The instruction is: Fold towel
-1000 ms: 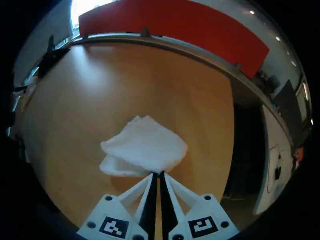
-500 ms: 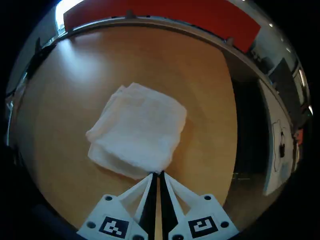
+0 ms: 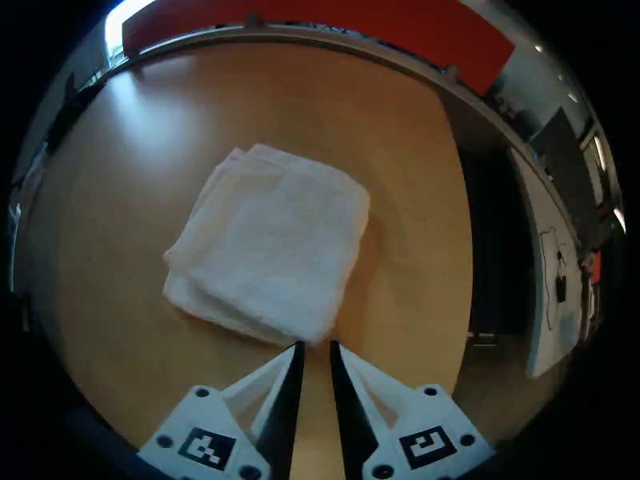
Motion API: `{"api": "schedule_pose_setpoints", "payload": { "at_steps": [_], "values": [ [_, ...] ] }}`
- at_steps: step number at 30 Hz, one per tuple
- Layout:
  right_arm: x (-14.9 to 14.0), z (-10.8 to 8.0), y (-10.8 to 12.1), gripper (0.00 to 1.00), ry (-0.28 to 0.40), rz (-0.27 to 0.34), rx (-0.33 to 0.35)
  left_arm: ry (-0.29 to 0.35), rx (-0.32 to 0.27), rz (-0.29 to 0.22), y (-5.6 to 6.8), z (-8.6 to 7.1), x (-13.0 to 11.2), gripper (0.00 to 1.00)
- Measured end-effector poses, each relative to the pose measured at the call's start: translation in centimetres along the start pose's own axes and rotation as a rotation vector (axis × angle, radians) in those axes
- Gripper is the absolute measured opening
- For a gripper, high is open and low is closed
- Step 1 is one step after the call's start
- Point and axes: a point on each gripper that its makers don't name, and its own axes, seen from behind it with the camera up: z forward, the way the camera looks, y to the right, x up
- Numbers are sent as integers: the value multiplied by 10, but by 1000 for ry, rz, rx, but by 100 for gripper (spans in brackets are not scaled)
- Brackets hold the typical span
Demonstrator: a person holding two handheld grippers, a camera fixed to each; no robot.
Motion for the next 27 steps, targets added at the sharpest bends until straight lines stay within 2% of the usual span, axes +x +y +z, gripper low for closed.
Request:
{"api": "schedule_pose_setpoints", "payload": {
  "at_steps": [4,6,11,17,27],
  "values": [
    [5,-8,-3,56,29,-6,7,1,-4,0,2,1,0,96],
    [8,-11,-5,63,43,-6,12,1,-6,0,3,1,0,96],
    [17,-14,-18,63,73,3,39,0,-10,0,4,2,-1,96],
    [34,-13,-46,63,111,-3,82,3,-9,-5,4,2,-1,96],
    [58,0,-99,63,134,-69,147,3,6,-16,-4,-2,-4,96]
  ]
}}
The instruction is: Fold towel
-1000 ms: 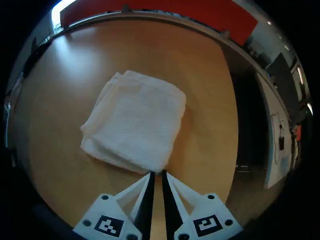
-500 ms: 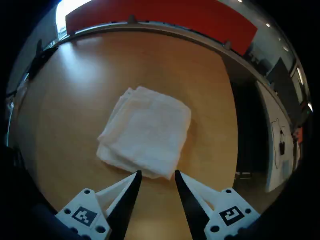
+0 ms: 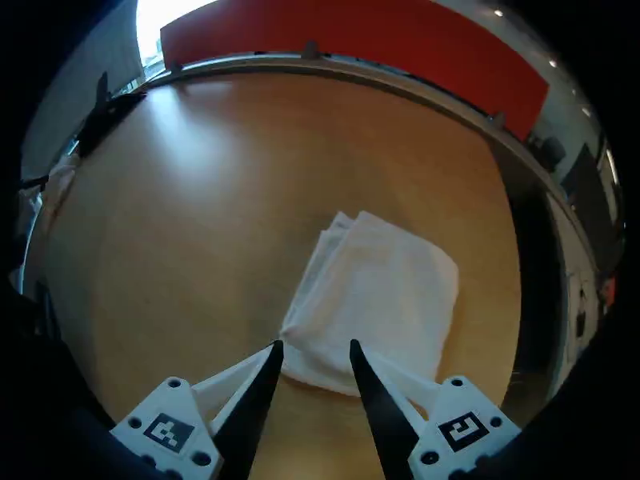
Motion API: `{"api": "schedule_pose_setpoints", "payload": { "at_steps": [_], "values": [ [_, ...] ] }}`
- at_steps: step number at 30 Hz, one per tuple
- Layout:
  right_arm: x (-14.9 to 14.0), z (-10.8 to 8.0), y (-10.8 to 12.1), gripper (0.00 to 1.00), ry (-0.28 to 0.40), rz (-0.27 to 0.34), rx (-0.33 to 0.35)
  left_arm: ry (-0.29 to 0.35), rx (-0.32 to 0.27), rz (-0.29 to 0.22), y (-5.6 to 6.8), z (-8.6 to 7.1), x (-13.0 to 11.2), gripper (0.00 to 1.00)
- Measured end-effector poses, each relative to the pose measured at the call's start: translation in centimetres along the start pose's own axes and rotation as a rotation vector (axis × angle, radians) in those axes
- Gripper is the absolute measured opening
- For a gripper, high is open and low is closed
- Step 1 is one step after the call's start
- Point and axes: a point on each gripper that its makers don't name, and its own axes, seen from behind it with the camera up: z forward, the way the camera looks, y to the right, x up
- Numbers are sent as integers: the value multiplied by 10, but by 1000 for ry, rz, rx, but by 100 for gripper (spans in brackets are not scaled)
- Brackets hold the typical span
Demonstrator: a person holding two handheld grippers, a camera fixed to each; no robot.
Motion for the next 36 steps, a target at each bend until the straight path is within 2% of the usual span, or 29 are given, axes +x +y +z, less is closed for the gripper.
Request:
{"api": "schedule_pose_setpoints", "payload": {
  "at_steps": [5,15,22,27,31,36],
  "values": [
    [5,9,-9,59,-8,-29,7,-2,8,-5,-5,-2,-3,96],
    [5,13,-3,24,-17,-43,-14,-5,13,-13,-9,-3,-7,96],
    [8,11,1,8,-3,-30,-17,-5,9,-11,-7,-2,-6,96],
    [6,12,6,8,-12,-11,-29,-6,9,-7,-6,-2,-7,96],
    [3,12,5,24,-19,-2,-21,-7,10,-8,-6,-1,-7,96],
    [1,12,3,27,-28,-9,-19,-7,8,-9,-6,0,-6,96]
  ]
}}
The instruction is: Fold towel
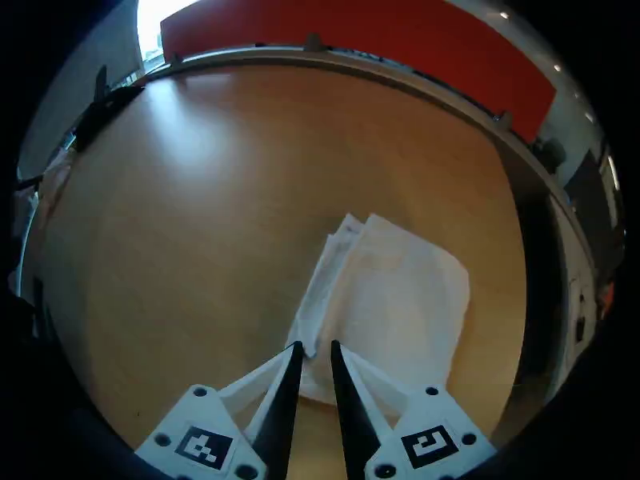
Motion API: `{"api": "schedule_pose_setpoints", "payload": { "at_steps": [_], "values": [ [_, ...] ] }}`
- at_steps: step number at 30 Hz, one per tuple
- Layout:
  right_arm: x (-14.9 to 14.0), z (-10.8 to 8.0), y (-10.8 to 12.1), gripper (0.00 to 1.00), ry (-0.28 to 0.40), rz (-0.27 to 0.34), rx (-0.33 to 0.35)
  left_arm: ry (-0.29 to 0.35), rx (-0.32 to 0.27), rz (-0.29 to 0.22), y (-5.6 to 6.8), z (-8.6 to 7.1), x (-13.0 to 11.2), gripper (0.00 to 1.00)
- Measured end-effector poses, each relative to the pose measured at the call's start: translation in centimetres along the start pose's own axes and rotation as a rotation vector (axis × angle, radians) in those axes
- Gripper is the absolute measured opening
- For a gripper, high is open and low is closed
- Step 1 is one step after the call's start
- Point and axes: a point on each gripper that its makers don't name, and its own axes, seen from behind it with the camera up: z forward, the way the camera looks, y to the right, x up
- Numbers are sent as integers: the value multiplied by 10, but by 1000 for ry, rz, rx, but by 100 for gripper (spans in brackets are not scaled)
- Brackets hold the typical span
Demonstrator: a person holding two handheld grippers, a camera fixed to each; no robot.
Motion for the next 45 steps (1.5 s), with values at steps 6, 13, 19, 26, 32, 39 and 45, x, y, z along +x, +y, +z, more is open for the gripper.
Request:
{"api": "schedule_pose_setpoints", "payload": {
  "at_steps": [6,13,19,26,32,39,45],
  "values": [
    [-2,1,-2,24,-13,-10,8,0,2,7,0,0,2,96],
    [2,-1,-6,8,0,-12,22,0,3,8,-1,1,2,96],
    [7,-7,-6,7,18,-2,22,4,1,9,-1,1,4,96],
    [17,-19,-4,7,57,15,19,8,0,7,-1,1,5,96],
    [19,-28,-1,7,71,7,15,9,-1,7,-1,1,5,96],
    [18,-31,-2,7,74,5,18,8,0,7,0,2,4,96],
    [13,-27,-6,7,61,5,29,8,2,7,-1,2,5,96]
  ]
}}
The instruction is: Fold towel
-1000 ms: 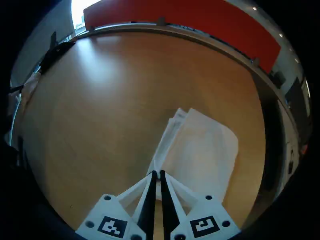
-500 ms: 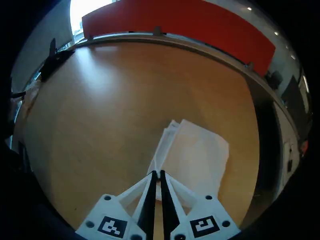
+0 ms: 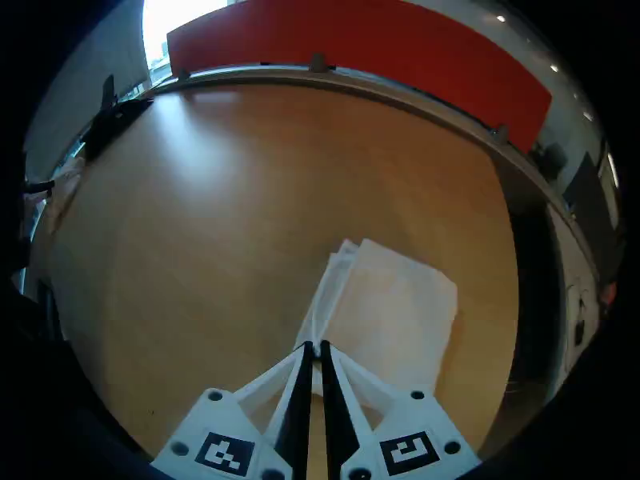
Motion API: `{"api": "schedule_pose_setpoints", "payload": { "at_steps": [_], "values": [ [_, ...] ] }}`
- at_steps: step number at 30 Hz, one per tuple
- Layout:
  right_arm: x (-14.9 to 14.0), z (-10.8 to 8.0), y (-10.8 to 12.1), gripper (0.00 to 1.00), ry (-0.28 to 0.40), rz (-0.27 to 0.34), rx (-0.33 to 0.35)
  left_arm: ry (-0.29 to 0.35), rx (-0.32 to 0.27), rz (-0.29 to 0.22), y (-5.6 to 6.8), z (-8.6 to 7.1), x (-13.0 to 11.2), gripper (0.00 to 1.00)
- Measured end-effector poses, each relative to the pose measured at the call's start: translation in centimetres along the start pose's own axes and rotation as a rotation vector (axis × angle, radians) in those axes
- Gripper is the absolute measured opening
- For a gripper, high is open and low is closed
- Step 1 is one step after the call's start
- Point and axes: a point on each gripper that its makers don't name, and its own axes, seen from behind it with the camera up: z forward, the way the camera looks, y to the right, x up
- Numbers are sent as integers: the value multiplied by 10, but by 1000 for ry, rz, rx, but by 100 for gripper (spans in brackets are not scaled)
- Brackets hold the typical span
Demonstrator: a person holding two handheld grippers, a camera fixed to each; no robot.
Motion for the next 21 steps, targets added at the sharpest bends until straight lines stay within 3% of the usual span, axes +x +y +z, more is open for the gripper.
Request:
{"api": "schedule_pose_setpoints", "payload": {
  "at_steps": [10,12,18,21],
  "values": [
    [-19,15,-7,12,-49,8,16,-2,6,0,-1,-1,-1,96],
    [-21,17,-8,20,-52,11,19,-2,7,0,-2,-1,-1,96],
    [-22,16,-8,60,-49,15,20,-2,7,2,-2,0,0,96],
    [-20,15,-8,72,-40,18,16,-1,6,1,-2,1,0,96]
  ]
}}
